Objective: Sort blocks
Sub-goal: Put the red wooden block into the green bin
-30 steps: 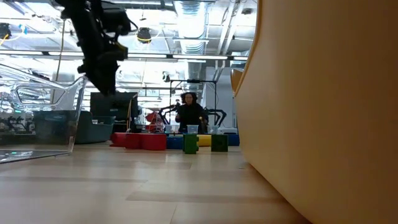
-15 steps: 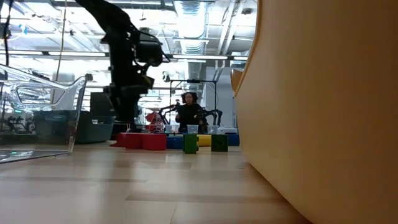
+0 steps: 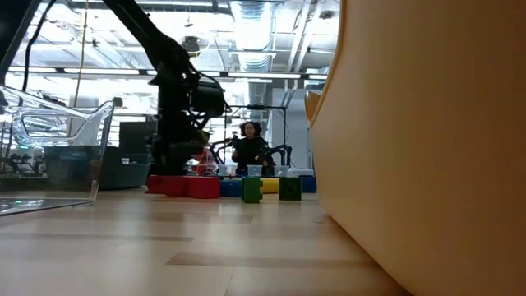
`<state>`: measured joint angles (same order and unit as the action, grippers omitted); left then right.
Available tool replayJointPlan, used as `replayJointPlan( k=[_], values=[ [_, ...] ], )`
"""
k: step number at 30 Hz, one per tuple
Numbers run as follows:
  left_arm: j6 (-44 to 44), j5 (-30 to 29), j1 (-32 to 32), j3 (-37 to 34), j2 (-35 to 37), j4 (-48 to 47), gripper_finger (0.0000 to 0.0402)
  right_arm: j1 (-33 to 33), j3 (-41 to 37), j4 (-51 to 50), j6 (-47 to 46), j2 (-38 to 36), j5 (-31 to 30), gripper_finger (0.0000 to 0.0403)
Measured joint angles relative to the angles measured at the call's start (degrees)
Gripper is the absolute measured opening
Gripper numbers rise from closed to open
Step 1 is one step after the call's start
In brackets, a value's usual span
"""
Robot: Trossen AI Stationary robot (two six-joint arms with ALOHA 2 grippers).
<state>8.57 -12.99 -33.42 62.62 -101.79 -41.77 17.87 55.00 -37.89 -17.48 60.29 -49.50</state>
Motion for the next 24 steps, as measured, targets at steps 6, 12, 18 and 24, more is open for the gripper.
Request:
replayJointPlan(
  k=[6,12,18,24],
  values=[
    [-1.02,0.96,0.04,0.03,-0.58,0.60,0.0206,0.00,0.00,0.00,0.27,0.00,0.00,0.0152],
    [-3.19,2.27,-0.04,0.01,-0.63,0.47,0.0162,0.00,0.00,0.42,1.05,0.02,0.00,0.0152],
    [-6.14,2.23,1.04,0.01,1.09,-0.53,0.0118,0.00,0.00,0.42,1.04,0.02,0.00,0.0152],
    [-7.91,2.21,1.96,0.01,10.99,-6.16,0.0118,0.00,0.00,0.42,0.86,0.00,0.00,0.0152]
  ],
)
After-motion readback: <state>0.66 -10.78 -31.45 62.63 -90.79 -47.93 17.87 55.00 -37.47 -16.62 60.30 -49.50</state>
